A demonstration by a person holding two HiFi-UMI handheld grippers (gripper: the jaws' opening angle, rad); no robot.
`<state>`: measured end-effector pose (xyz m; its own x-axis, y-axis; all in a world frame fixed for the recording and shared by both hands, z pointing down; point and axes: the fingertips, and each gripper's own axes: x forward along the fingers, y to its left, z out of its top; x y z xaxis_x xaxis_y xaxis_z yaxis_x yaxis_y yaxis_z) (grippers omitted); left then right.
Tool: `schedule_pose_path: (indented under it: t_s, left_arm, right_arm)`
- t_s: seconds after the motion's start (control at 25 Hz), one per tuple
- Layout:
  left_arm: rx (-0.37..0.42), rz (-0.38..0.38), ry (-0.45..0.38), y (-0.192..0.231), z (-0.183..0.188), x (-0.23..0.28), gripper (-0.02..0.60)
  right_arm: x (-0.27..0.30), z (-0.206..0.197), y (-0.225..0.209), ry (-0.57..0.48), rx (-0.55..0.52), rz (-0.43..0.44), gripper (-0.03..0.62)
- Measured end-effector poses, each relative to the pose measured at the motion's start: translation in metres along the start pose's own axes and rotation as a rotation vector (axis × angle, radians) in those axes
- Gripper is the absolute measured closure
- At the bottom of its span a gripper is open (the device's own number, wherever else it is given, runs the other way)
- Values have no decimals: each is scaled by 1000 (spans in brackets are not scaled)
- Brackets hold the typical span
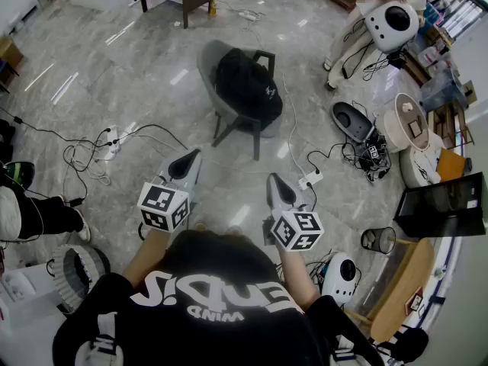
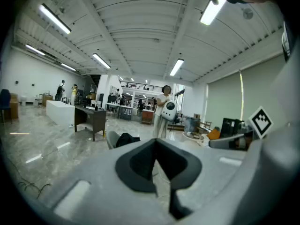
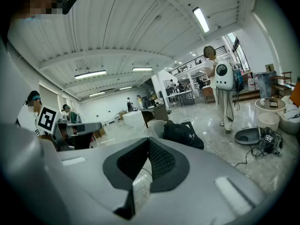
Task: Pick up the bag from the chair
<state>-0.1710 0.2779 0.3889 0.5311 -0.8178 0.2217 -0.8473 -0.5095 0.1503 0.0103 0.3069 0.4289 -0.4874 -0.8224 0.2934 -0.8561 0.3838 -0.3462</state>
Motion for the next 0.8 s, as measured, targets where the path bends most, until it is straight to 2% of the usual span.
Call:
schedule_pose_path:
  t_s: [0.4,0.8]
  left_arm:
    - [-5,-21,15,9,-3,-7,580]
    - [-19,-62,37,37,-23,-12,580]
  right_arm:
    - [6,-5,20,-3,1,11,594]
    - [21,-19,34,-15,14,-39,594]
